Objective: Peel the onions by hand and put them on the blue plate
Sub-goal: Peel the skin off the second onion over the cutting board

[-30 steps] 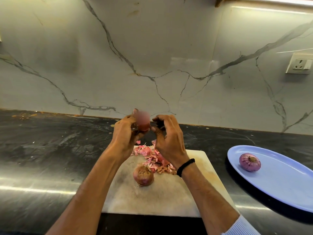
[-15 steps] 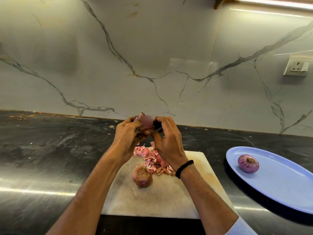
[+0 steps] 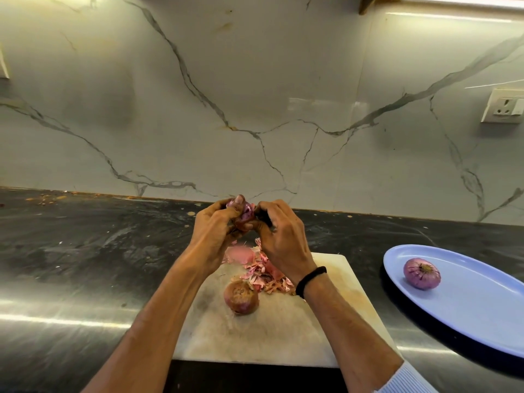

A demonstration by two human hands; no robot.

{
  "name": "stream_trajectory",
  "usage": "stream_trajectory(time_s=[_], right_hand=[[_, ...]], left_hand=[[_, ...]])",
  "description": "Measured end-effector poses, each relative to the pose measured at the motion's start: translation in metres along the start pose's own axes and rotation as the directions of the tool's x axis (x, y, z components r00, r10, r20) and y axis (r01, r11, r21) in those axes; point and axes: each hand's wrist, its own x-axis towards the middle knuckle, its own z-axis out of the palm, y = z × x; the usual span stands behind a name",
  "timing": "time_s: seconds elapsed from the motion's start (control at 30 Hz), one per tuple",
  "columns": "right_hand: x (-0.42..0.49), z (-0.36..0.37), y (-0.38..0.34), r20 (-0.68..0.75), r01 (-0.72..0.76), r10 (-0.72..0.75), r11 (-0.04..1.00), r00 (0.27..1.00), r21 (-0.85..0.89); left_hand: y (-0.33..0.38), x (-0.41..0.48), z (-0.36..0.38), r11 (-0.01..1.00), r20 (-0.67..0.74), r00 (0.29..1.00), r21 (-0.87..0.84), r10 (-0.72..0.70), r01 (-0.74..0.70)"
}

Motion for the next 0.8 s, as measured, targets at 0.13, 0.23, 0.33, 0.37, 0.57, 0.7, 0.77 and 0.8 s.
stream_trajectory(time_s=[0.13,0.23,0.33,0.37,0.57,0.7,0.77,0.8], right_hand=[[-0.0022,0.0033,-0.0041,0.035,0.018,-0.019,1.000,0.999,0.009],[0.0003,0.0014,-0.0056,0.016,-0.003,0.003,1.000,1.000,0.029],[0.0013,-0.0014,-0.0069,-0.027,-0.024,0.025,0.999,0.999,0.036],[0.0015,-0.0019,-0.0069,-0.036,-0.029,0.031,0.999,0.999,0.046],[0.0027,-0.0035,-0.0075,-0.036,-0.025,0.027,0.998,0.999,0.053],[0.0017,-0.0040,-0.0066,-0.032,0.002,-0.001,0.999,0.999,0.034],[0.0015,-0.0042,-0.0065,-0.031,0.008,-0.007,1.000,1.000,0.030],[0.0015,-0.0043,-0.0065,-0.031,0.010,-0.009,1.000,0.999,0.026]], left_hand=[[0.0012,0.0010,0.0005,1.000,-0.037,0.999,-0.024,-0.005,0.004],[0.0009,0.0021,0.0000,0.999,-0.035,0.999,-0.049,-0.012,0.010],[-0.0010,0.0024,0.0013,0.998,-0.029,1.000,-0.067,-0.009,0.007],[-0.0009,0.0021,0.0018,0.997,-0.030,1.000,-0.072,-0.007,0.005],[-0.0013,0.0022,0.0010,0.999,-0.025,1.000,-0.048,-0.015,0.014],[-0.0003,-0.0005,0.0030,0.998,-0.008,1.000,-0.056,-0.006,0.005],[0.0005,-0.0016,0.0032,0.998,0.005,1.000,-0.056,0.004,-0.004],[0.0004,-0.0016,0.0030,0.999,0.011,1.000,-0.050,0.006,-0.006]])
